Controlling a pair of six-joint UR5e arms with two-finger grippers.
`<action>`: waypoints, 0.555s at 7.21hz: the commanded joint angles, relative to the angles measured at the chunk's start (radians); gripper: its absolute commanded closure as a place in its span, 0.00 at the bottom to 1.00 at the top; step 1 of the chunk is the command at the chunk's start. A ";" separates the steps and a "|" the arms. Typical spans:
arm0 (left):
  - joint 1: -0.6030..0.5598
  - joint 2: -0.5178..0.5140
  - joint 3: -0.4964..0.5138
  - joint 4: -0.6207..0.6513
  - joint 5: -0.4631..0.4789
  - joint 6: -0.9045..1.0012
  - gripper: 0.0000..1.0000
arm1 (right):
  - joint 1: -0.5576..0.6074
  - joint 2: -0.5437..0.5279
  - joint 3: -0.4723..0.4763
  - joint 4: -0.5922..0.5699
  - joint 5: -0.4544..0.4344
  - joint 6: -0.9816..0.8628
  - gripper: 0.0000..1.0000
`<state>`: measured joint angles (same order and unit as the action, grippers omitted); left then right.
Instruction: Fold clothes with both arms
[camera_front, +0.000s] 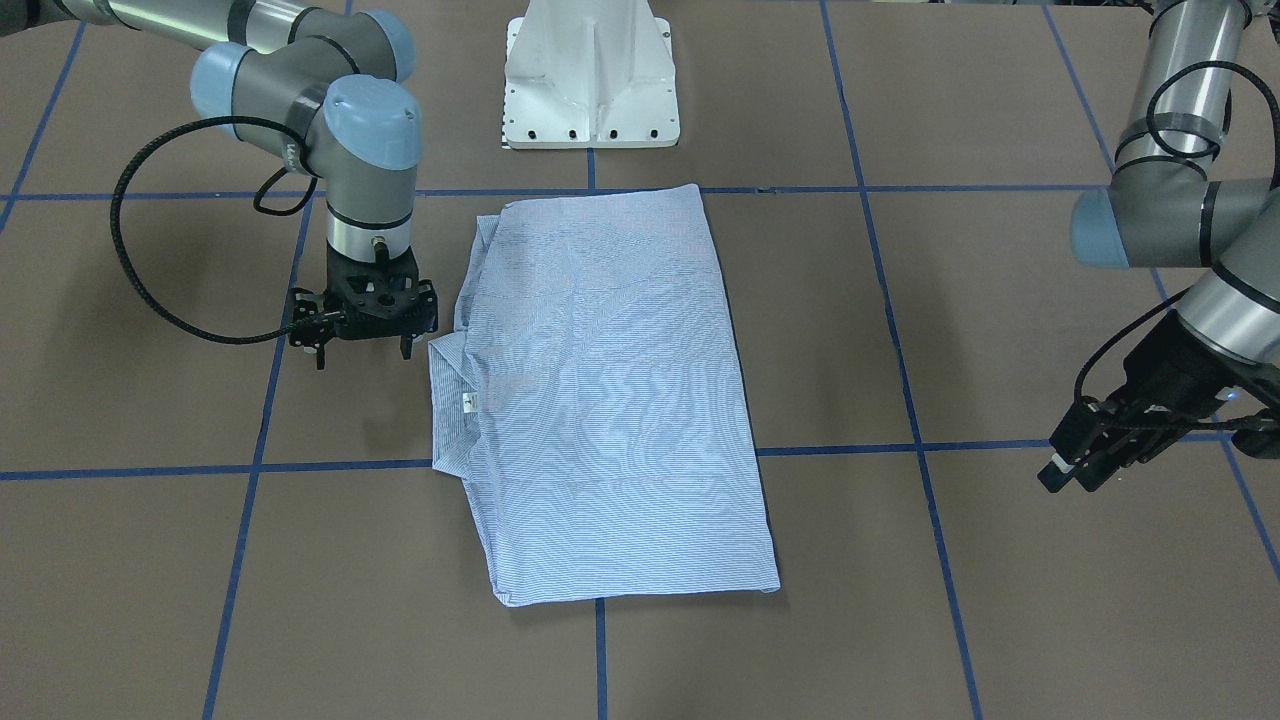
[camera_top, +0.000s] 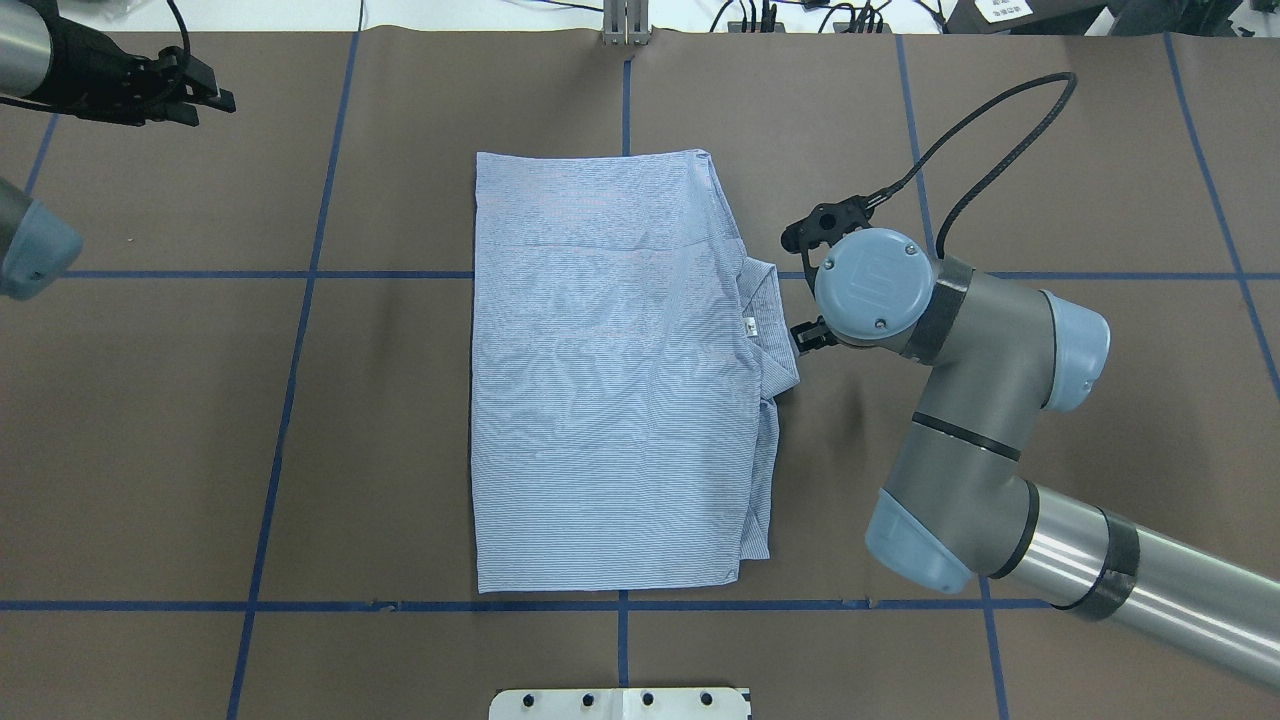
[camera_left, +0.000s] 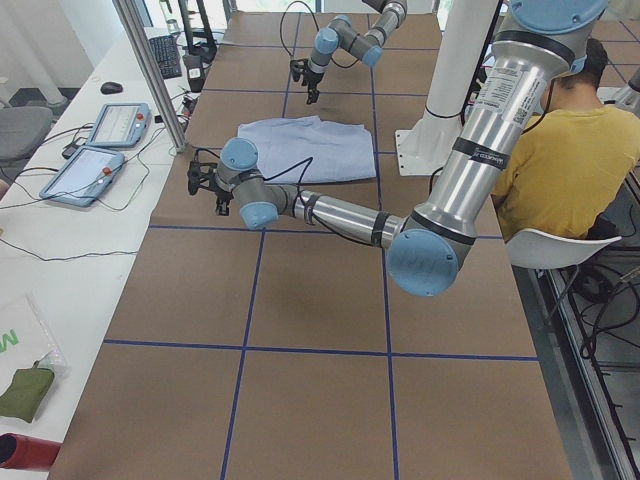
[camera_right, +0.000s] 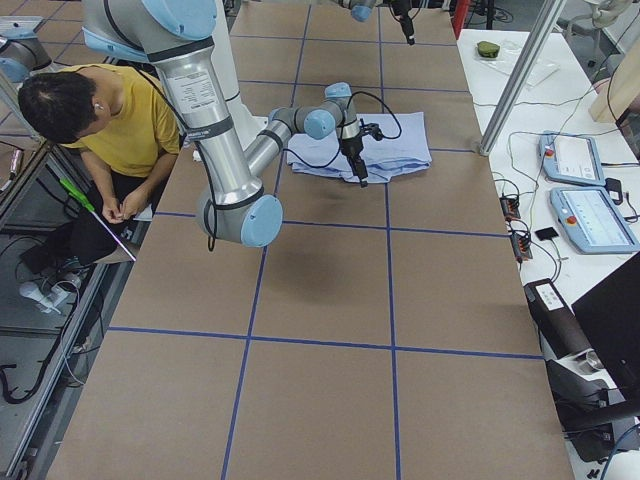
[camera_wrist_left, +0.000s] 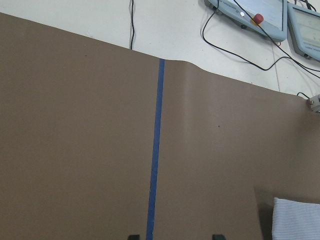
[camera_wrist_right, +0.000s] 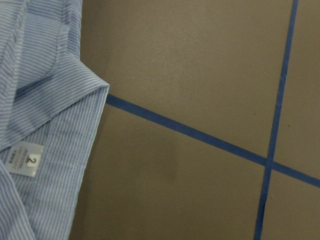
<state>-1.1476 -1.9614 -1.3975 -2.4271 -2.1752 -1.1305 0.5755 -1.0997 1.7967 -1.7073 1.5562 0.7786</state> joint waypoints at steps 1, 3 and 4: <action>-0.001 -0.002 0.000 0.000 -0.002 0.000 0.42 | 0.010 0.048 -0.006 -0.002 0.007 0.010 0.00; -0.003 -0.005 -0.006 0.000 -0.002 -0.003 0.42 | -0.052 0.072 -0.013 0.011 0.007 0.298 0.00; -0.003 -0.008 -0.006 0.000 -0.003 -0.006 0.42 | -0.107 0.070 0.010 0.056 -0.004 0.555 0.00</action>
<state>-1.1502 -1.9667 -1.4019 -2.4267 -2.1771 -1.1337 0.5264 -1.0325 1.7884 -1.6880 1.5606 1.0664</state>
